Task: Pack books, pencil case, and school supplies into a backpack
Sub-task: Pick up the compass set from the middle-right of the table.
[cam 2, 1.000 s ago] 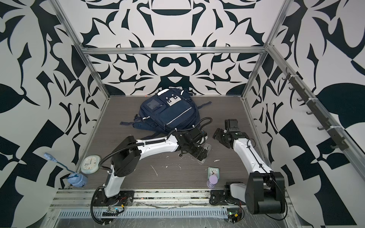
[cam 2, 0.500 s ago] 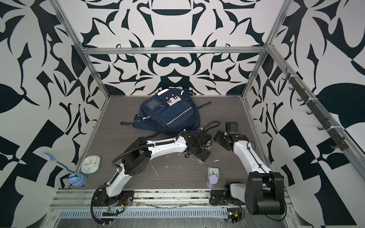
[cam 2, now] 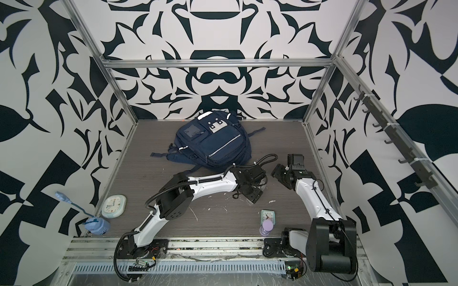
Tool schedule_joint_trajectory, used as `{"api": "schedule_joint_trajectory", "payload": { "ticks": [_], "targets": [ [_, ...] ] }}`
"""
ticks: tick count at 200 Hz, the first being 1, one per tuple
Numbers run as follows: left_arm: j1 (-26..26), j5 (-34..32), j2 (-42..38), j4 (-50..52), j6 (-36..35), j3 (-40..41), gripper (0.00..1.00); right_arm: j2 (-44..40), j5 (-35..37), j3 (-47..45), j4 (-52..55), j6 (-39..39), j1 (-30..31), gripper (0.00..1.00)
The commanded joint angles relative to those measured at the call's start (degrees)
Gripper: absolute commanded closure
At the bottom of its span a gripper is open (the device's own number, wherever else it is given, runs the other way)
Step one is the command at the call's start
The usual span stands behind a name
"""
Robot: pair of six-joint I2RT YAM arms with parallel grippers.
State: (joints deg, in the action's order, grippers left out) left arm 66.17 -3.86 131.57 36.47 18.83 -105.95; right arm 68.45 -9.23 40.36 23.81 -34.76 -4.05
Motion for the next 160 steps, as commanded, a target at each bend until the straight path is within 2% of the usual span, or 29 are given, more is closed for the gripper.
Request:
{"api": "schedule_joint_trajectory", "payload": {
  "ticks": [1,71,160],
  "targets": [
    [0.6,-2.1,1.9,3.7,-1.0,-2.6,0.27,0.1,-0.7,-0.1,-1.3,0.3,-0.2,0.30],
    [2.1,-8.7,3.5,6.3,-3.2,-4.2,0.30,0.7,-0.7,-0.1,-1.6,0.5,-0.2,0.30],
    [2.6,-6.8,3.0,4.8,-4.1,-2.1,0.36,0.6,0.5,-1.0,-1.5,0.7,-0.2,0.30]
  ]
}}
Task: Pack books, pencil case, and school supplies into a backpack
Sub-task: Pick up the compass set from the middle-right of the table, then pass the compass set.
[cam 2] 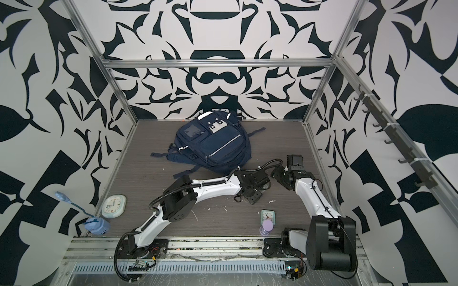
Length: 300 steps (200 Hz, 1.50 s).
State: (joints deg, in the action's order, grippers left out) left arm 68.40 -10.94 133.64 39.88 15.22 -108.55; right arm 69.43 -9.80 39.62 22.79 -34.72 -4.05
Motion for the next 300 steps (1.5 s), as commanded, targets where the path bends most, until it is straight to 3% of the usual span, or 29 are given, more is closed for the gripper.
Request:
{"api": "schedule_joint_trajectory", "payload": {
  "ticks": [1,60,103,151,169,266,300],
  "targets": [
    [0.4,0.3,0.9,1.3,-0.5,0.5,0.36,-0.3,1.0,-0.2,-0.5,0.6,-0.2,0.30],
    [-0.1,2.1,-0.5,-0.2,-0.6,2.0,0.47,-0.1,1.1,-0.2,-0.4,0.7,-0.2,0.30],
    [-4.4,8.1,-5.6,-4.2,3.2,7.0,0.55,0.0,-0.8,-0.3,-0.7,0.8,-0.2,0.31],
    [-12.1,18.4,-13.7,-11.0,9.2,14.4,0.56,-1.4,-17.5,-2.7,-10.0,-0.1,0.3,0.32],
    [-13.4,20.5,-15.4,-13.1,9.8,15.9,0.56,-1.5,-20.7,-3.1,-13.3,-1.7,2.6,0.31],
    [-16.0,27.9,-18.7,-21.0,15.0,21.8,0.55,6.6,-20.7,-0.7,-23.0,-8.7,12.6,0.29],
    [-16.1,28.7,-19.0,-21.9,15.9,22.6,0.55,8.6,-20.8,-0.7,-24.4,-9.7,14.5,0.35]
  ]
}}
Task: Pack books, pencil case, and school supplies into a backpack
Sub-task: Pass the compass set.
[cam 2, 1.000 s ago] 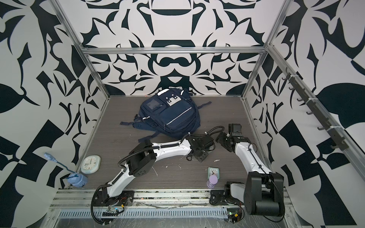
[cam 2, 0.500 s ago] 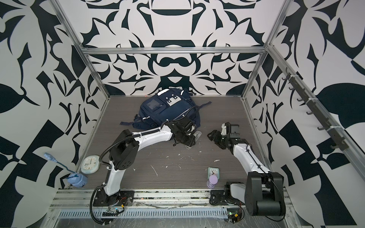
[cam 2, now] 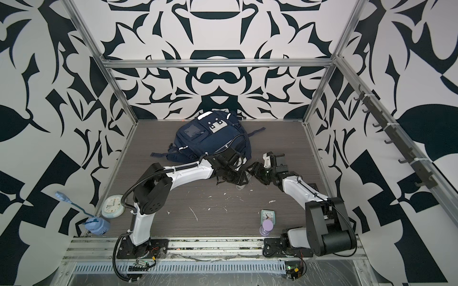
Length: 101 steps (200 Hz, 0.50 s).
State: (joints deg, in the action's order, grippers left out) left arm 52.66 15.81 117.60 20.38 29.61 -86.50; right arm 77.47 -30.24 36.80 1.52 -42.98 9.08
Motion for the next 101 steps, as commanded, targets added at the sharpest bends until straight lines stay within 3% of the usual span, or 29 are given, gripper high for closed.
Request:
{"api": "schedule_joint_trajectory", "payload": {
  "ticks": [1,73,101],
  "targets": [
    [-0.3,1.9,-2.9,-2.4,1.5,0.6,0.55,0.5,-0.3,2.1,-3.2,-1.4,1.5,0.35],
    [-0.7,2.0,-3.1,-2.8,1.8,0.9,0.54,2.2,0.6,2.5,-3.9,-2.2,4.6,0.51],
    [-0.8,2.2,-3.4,-3.0,1.9,1.3,0.53,2.8,0.8,2.5,-4.3,-2.6,4.7,0.64]
  ]
}}
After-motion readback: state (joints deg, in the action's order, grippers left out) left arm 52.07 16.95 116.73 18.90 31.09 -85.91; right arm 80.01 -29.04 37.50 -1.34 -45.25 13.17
